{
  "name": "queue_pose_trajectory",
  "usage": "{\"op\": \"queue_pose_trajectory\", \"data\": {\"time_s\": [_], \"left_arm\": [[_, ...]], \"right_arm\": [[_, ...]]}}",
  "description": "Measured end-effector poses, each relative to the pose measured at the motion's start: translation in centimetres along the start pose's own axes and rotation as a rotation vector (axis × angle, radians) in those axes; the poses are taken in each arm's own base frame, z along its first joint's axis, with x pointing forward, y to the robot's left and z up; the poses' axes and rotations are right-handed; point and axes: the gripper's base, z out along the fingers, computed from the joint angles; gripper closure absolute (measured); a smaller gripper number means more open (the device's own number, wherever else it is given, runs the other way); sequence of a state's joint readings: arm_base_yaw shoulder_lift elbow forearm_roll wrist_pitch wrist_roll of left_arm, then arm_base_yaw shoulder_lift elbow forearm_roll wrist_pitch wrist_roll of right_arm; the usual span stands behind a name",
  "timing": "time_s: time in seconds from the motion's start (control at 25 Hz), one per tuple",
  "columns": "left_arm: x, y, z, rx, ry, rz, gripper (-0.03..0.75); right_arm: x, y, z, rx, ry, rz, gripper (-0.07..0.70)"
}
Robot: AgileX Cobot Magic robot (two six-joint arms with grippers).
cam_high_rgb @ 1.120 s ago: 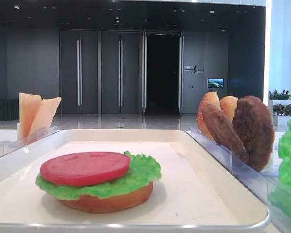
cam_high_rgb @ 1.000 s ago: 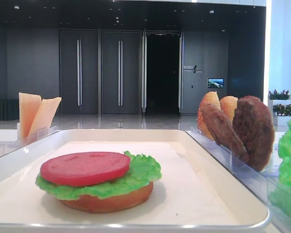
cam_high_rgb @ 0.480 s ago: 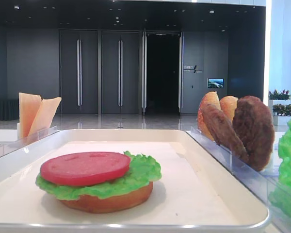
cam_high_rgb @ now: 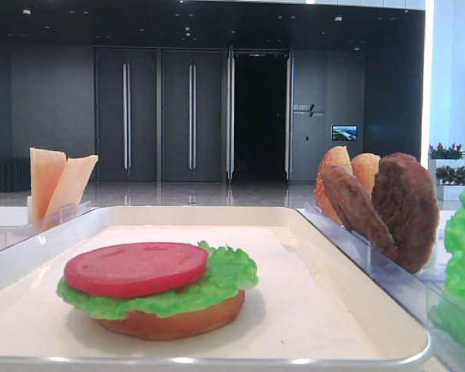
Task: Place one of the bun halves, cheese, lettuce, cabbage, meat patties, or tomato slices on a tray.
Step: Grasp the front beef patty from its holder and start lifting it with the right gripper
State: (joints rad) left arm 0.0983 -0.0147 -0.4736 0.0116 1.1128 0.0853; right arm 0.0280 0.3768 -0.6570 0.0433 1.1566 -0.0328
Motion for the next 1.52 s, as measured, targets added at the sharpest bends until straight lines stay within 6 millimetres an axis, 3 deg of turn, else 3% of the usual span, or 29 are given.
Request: {"op": "queue_pose_trajectory", "data": {"time_s": [0.24,0.4,0.6,0.88,1.04,1.24,1.36,1.52], "left_arm": [[0.0,0.0,0.0,0.000,0.000,0.000,0.325],[0.0,0.0,0.0,0.000,0.000,0.000,0.325],[0.0,0.0,0.0,0.000,0.000,0.000,0.325],[0.0,0.0,0.0,0.000,0.000,0.000,0.325],[0.0,0.0,0.0,0.000,0.000,0.000,0.325],[0.0,0.0,0.0,0.000,0.000,0.000,0.325],[0.0,0.0,0.0,0.000,0.000,0.000,0.325],[0.0,0.0,0.0,0.000,0.000,0.000,0.325]], "right_arm": [[-5.5,-0.1,2.9,-0.016,0.214,0.011,0.328],[-9.3,-0.3,6.5,-0.020,0.370,0.018,0.327],[-13.1,-0.4,9.5,-0.022,0.428,0.015,0.327],[-16.8,-0.6,12.4,-0.026,0.443,-0.002,0.327],[-18.1,-0.7,13.2,-0.028,0.434,-0.011,0.327],[-18.3,-0.2,13.3,-0.032,0.436,-0.035,0.327],[-18.2,1.8,13.3,-0.054,0.438,-0.074,0.327],[-17.5,6.6,13.0,-0.111,0.448,-0.134,0.327]]}}
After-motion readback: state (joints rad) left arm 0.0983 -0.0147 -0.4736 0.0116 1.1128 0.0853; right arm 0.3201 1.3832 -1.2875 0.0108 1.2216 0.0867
